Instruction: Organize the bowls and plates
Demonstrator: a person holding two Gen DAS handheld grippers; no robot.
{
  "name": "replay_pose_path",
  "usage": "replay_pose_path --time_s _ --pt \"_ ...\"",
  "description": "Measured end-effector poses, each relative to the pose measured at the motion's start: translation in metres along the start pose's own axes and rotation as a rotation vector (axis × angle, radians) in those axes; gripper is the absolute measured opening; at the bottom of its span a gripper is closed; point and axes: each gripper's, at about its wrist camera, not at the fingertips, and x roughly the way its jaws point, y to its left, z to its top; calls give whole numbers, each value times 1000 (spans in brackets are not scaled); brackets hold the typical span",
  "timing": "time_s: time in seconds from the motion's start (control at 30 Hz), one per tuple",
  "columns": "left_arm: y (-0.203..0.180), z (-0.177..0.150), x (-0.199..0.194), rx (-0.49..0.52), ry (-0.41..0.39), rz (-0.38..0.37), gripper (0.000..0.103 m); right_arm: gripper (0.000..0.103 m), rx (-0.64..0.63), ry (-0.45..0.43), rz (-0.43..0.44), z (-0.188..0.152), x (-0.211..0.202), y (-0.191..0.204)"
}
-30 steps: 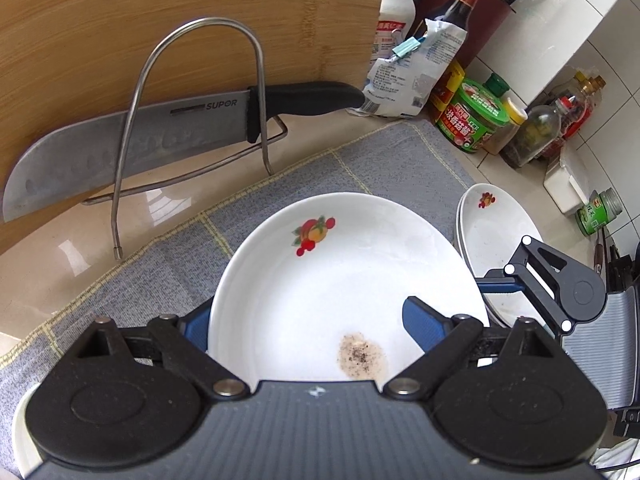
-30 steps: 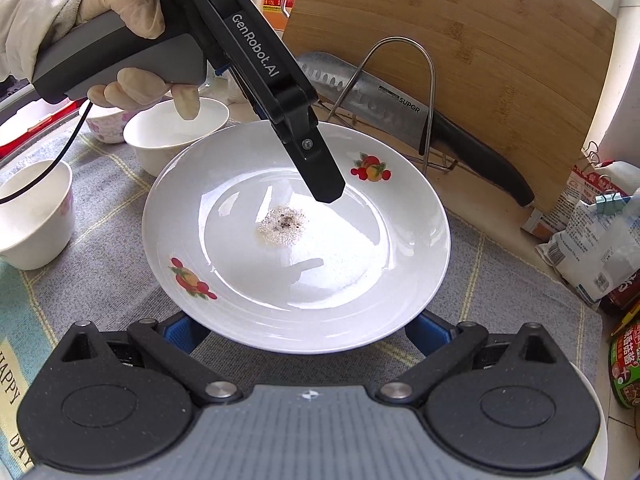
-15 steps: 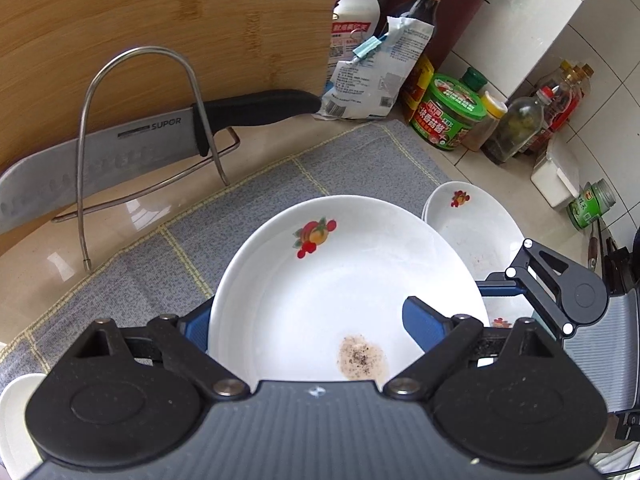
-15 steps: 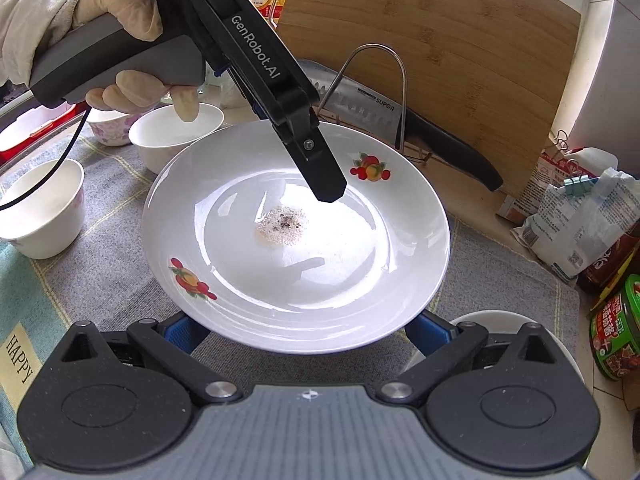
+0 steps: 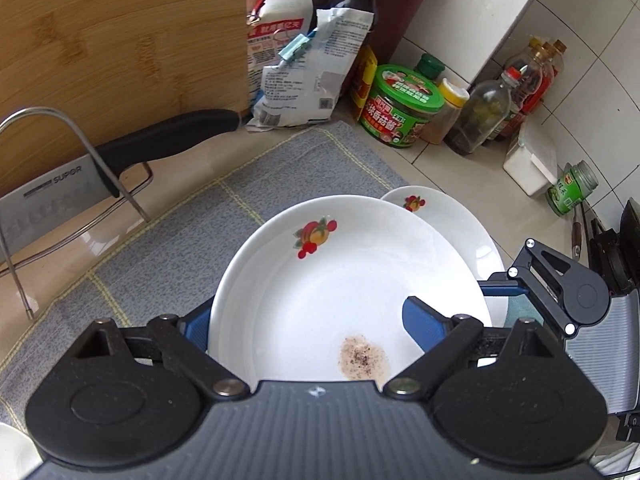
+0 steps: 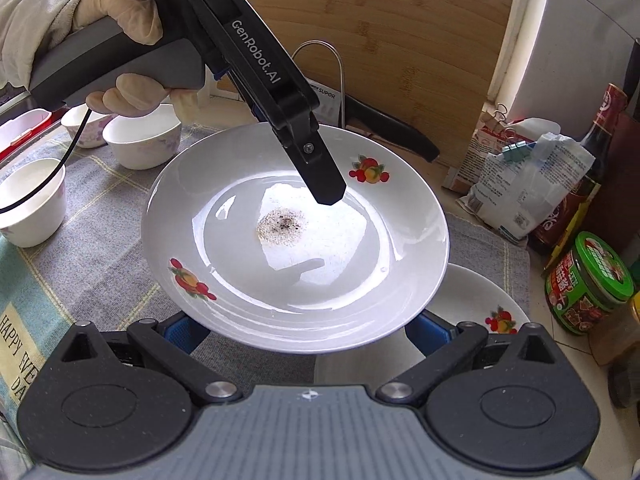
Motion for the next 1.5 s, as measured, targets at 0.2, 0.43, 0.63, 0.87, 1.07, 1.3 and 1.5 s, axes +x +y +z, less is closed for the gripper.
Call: replay_pose_path --time_s 0.2,0.43,0.63,0.87,1.07,1.3,1.5 --pt "-19 14 15 44 16 -27 93 103 36 8 -38 -13 -12 -14" --pt "-41 28 36 90 36 -60 93 103 80 21 -79 -29 -24 -30" --pt "-57 35 53 120 57 -83 93 103 115 32 -105 -40 -31 -39" --pt "-71 40 69 150 81 -110 93 103 150 50 -131 -53 -38 -45" --pt "-80 42 80 167 99 -127 93 103 168 64 -145 -59 -42 -48" --pt "-84 41 87 179 119 -136 93 103 181 77 -151 -64 -43 -49" --pt "-84 40 93 178 139 -140 93 103 186 92 -149 -65 -40 -49"
